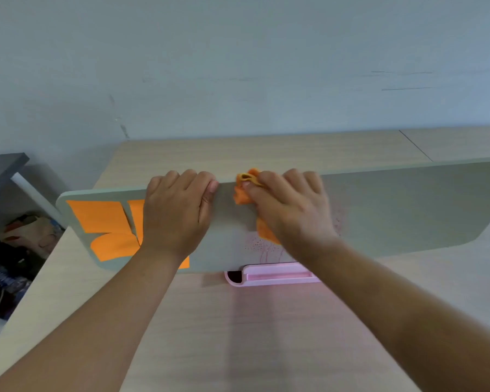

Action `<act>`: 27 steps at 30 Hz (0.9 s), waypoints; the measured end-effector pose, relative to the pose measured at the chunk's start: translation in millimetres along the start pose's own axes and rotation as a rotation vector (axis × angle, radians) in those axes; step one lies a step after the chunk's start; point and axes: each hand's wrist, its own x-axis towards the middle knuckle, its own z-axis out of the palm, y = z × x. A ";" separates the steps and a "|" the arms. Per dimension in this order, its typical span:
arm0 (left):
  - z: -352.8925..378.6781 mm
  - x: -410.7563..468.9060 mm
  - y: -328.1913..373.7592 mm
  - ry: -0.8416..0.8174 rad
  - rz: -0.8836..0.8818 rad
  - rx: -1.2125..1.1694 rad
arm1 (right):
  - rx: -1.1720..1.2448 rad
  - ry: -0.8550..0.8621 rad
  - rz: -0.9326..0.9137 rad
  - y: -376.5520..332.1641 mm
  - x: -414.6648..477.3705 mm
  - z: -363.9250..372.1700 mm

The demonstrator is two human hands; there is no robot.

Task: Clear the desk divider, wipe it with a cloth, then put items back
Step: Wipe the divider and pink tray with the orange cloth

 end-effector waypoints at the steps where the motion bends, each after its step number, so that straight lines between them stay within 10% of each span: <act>1: -4.0 2.7 -4.7 -0.042 0.028 -0.019 | 0.007 -0.009 -0.024 -11.2 3.6 7.3; 9: -9.3 2.1 -18.3 -0.042 0.043 0.050 | -0.056 -0.302 -0.119 7.8 -68.9 0.0; 17: -3.8 0.4 -18.6 0.019 0.019 0.095 | 0.002 0.023 0.056 2.0 -12.3 2.0; 27: -1.3 -0.4 -17.7 0.069 0.005 0.024 | 0.048 -0.320 -0.058 10.4 -84.7 9.4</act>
